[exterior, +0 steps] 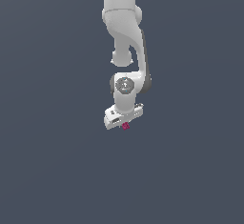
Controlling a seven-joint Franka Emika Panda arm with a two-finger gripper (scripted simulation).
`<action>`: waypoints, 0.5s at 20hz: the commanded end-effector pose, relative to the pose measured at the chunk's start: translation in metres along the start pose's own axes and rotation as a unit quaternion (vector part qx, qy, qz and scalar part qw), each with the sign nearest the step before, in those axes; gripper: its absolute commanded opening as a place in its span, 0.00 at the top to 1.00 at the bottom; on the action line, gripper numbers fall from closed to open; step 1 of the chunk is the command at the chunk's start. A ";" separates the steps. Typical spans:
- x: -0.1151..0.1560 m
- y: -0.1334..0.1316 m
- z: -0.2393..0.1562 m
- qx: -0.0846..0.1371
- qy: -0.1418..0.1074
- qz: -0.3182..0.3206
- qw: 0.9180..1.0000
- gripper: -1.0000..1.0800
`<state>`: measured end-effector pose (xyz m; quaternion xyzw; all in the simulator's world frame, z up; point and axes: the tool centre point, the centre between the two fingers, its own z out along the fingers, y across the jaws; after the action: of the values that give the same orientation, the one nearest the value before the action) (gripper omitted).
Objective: Pick up the object and move it to a goal position.
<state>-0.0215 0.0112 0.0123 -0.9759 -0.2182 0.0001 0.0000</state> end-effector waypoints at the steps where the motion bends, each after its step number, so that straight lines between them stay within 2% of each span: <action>1: 0.000 0.000 -0.001 0.000 0.000 0.000 1.000 1.00; 10: -0.001 -0.012 -0.029 0.000 0.000 0.000 1.000 1.00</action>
<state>-0.0267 0.0189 0.0337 -0.9760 -0.2179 0.0008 -0.0001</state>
